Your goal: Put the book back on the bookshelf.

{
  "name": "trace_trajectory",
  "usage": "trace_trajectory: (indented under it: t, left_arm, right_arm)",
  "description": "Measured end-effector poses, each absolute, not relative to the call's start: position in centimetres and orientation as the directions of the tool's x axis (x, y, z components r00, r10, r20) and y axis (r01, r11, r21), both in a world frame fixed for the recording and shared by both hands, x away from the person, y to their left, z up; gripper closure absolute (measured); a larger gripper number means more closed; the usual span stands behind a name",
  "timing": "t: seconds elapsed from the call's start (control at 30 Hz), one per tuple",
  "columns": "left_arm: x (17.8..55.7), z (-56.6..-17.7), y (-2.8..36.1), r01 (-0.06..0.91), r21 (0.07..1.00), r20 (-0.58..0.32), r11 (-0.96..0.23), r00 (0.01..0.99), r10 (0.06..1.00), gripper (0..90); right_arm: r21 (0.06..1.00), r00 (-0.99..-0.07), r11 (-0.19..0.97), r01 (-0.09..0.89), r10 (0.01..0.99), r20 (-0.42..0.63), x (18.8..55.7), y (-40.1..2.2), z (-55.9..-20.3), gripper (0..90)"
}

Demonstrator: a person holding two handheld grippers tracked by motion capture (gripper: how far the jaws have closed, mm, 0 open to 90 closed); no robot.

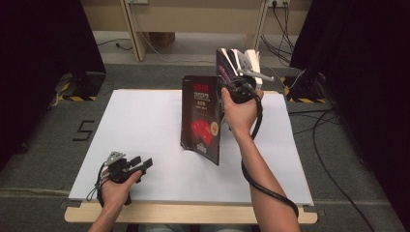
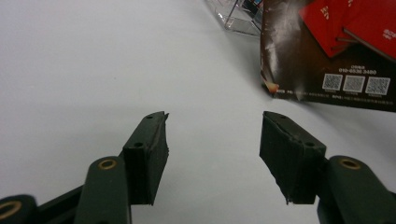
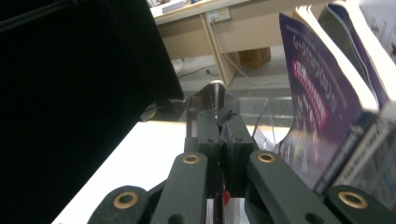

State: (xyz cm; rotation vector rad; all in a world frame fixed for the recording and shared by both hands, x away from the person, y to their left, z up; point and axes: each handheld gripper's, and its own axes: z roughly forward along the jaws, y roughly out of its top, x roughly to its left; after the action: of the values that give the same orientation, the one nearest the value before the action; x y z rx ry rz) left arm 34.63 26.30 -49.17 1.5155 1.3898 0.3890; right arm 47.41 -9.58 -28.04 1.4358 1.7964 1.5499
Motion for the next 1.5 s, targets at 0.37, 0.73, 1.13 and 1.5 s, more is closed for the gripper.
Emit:
trace_trajectory:
  t: [0.37, 0.73, 1.13, 1.5]
  left_arm:
    - [34.7, -49.1, 26.3, 0.555, 0.816, -0.369, 0.159, 0.290, 0.883, 40.5]
    - [34.6, -49.1, 26.3, 0.551, 0.819, -0.367, 0.159, 0.290, 0.884, 40.3]
    - [34.6, -49.1, 26.2, 0.551, 0.820, -0.364, 0.155, 0.293, 0.884, 40.3]
    - [34.6, -49.3, 25.9, 0.558, 0.816, -0.364, 0.150, 0.296, 0.883, 40.3]
  right_arm:
    - [0.905, -0.400, -0.150, 0.399, 0.859, 0.319, 49.2, -8.3, -27.2, 88.2]
    - [0.910, -0.361, -0.179, 0.373, 0.876, 0.320, 49.4, -9.5, -26.5, 88.2]
    - [0.918, -0.352, -0.178, 0.354, 0.884, 0.308, 48.1, -10.6, -26.4, 88.2]
    - [0.926, -0.373, -0.152, 0.344, 0.884, 0.283, 48.0, -10.1, -26.1, 88.2]
